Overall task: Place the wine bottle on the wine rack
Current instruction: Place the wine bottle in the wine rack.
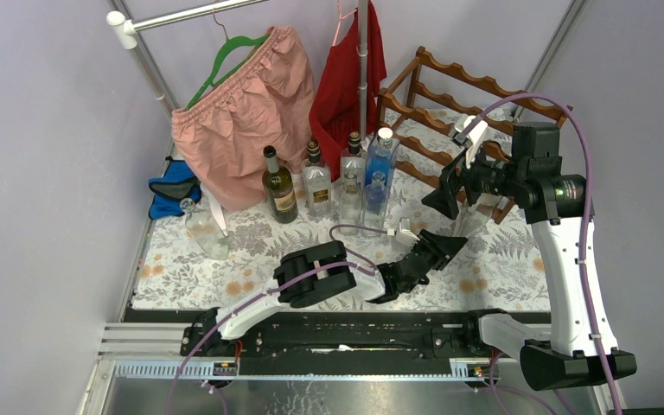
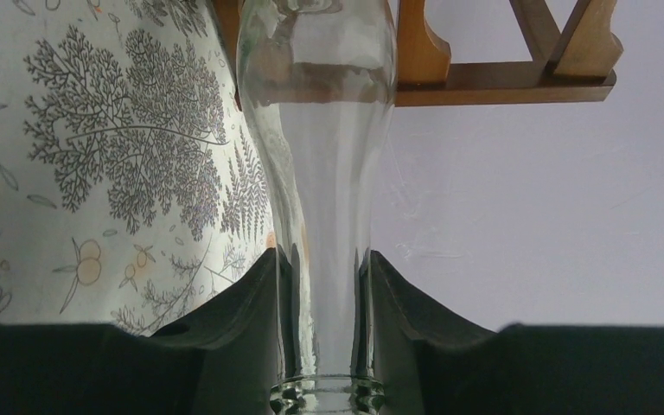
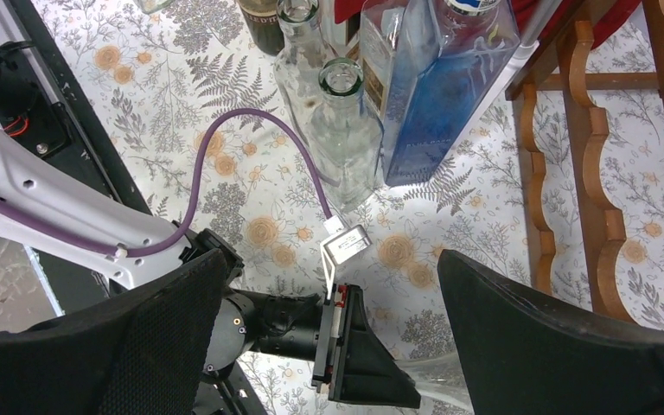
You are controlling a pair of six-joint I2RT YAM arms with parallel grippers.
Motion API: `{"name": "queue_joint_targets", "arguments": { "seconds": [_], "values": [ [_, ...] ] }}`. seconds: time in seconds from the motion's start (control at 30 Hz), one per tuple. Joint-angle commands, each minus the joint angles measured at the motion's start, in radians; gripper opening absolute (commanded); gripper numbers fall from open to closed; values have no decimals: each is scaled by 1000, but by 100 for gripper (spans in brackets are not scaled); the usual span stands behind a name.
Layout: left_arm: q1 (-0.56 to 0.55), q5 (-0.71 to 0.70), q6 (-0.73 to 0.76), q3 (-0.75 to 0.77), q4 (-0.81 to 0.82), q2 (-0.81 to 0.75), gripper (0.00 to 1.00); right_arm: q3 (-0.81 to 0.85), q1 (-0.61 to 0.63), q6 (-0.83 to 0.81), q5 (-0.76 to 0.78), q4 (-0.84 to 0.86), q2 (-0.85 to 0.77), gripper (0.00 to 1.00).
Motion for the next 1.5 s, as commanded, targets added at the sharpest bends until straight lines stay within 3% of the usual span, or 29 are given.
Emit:
{"name": "queue_joint_targets", "arguments": {
  "seconds": [0.0, 0.4, 0.5, 0.6, 0.7, 0.83, 1.47],
  "values": [
    [37, -43, 7, 93, 208, 7, 0, 14, -8, -30, -3, -3, -18, 100],
    [38, -76, -22, 184, 135, 60, 1, 27, -8, -56, 35, -29, -7, 100],
    [38, -67, -40, 191, 98, 62, 17, 29, -8, -57, 48, -32, -6, 100],
    [38, -57, -61, 197, 66, 66, 24, 31, -8, -57, 55, -36, -4, 100],
    [40, -50, -75, 222, 43, 77, 24, 31, -8, -51, 58, -36, -4, 100],
    [46, -48, -77, 267, 1, 92, 15, 29, -8, -48, 63, -38, -7, 100],
    [55, -74, -86, 346, -2, 154, 17, 11, -8, -61, 70, -34, -2, 100]
  ]
}}
